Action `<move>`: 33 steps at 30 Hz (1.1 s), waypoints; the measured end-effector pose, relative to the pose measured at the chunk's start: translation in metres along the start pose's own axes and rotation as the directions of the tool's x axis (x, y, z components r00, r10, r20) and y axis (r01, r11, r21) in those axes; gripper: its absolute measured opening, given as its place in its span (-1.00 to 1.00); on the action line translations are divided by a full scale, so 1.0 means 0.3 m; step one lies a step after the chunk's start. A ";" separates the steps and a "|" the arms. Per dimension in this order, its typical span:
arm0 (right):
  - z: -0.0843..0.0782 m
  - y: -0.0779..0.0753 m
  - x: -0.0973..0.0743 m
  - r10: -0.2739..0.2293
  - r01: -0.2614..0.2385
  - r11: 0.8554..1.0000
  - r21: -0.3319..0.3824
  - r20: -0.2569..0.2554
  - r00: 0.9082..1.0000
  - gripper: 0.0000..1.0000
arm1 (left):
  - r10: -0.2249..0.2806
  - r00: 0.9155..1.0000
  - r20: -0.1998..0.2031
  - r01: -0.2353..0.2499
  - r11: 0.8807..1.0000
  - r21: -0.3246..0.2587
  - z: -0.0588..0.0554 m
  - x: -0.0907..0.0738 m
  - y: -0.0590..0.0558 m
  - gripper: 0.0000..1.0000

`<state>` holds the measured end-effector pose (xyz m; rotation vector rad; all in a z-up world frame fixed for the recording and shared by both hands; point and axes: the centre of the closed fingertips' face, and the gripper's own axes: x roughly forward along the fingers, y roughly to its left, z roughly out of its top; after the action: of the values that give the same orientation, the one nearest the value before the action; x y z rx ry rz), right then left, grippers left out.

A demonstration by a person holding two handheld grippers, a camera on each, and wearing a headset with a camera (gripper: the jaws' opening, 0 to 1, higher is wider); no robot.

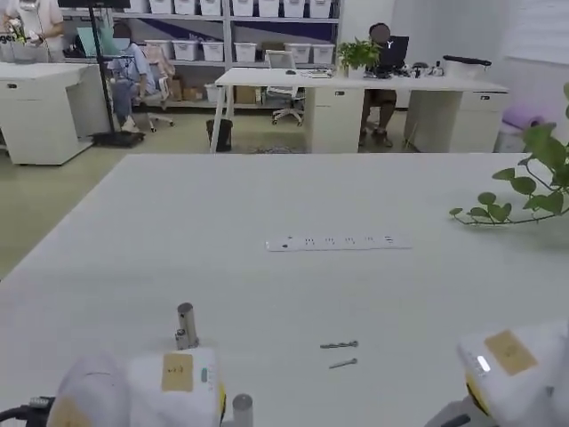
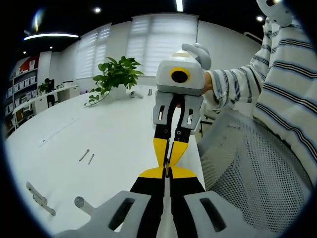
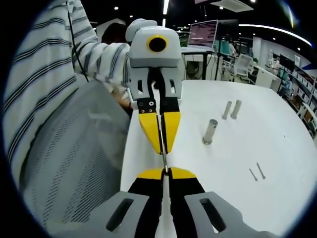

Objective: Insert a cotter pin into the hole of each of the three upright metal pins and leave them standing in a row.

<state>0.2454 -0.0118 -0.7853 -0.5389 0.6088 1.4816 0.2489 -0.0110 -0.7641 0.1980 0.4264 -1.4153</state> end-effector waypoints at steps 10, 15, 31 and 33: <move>-0.008 0.010 0.003 0.024 -0.024 1.000 -0.006 -0.028 0.999 -0.92 | -0.018 0.999 -0.043 0.019 0.999 0.030 -0.031 0.009 -0.006 -0.99; -0.001 0.005 0.007 0.024 -0.024 1.000 -0.006 -0.024 0.999 -0.93 | -0.014 0.999 -0.034 0.013 1.000 -0.022 -0.033 0.000 0.002 -0.99; 0.038 -0.062 0.028 0.015 -0.015 1.000 0.010 -0.007 1.000 -0.93 | 0.080 0.996 -0.028 -0.080 0.997 -0.020 -0.058 -0.041 0.080 -0.79; 0.043 -0.082 0.028 0.005 -0.005 1.000 0.005 -0.016 1.000 -0.93 | 0.104 0.994 -0.027 -0.104 0.994 -0.028 -0.065 -0.053 0.100 -0.67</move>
<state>0.2704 0.0023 -0.7823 -0.5458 0.6263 1.4816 0.2736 0.0157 -0.7790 0.2120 0.4517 -1.3048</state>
